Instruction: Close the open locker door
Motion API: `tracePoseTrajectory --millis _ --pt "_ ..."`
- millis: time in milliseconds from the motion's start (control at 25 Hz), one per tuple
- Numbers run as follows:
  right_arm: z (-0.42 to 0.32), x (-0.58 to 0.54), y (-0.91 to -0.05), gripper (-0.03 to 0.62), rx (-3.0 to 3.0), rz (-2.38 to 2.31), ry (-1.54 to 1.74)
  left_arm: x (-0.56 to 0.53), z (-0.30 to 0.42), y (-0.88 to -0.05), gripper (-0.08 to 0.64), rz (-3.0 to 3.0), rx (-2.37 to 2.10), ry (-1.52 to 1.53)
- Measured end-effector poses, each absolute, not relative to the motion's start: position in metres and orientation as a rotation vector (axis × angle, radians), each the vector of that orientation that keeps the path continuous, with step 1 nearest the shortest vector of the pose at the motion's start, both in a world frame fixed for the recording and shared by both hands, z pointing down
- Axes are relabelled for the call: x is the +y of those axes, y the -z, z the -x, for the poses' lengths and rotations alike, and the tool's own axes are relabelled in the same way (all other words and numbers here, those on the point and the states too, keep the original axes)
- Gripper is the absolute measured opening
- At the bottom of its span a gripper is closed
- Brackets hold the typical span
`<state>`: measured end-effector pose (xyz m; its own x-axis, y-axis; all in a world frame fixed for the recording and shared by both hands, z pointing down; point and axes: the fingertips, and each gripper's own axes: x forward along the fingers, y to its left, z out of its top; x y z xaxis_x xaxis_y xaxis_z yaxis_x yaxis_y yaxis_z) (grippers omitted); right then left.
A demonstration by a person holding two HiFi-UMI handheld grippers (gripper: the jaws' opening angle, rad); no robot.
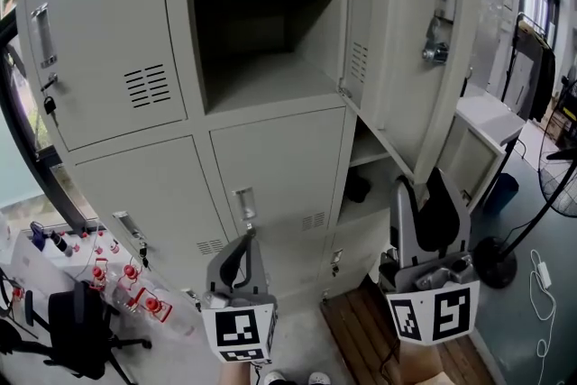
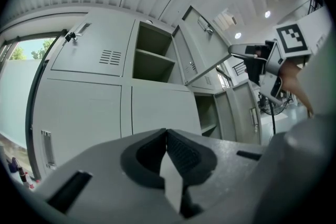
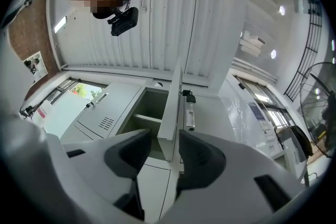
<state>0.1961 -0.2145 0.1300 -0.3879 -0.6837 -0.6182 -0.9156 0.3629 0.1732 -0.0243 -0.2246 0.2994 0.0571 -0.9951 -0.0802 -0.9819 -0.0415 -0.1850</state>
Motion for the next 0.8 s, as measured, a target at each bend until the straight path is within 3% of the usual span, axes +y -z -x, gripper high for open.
tracePoseTrajectory --millis 200,800 --pt "-0.193 -0.215 -0.127 0.110 2.193 1.372 -0.692 -0.218 0.026 -0.300 0.003 2.125 2.067 0.100" --pt "-0.130 -0.201 -0.129 0.115 2.237 1.269 -0.833 -0.165 0.070 -0.308 0.003 1.931 2.299 0.116"
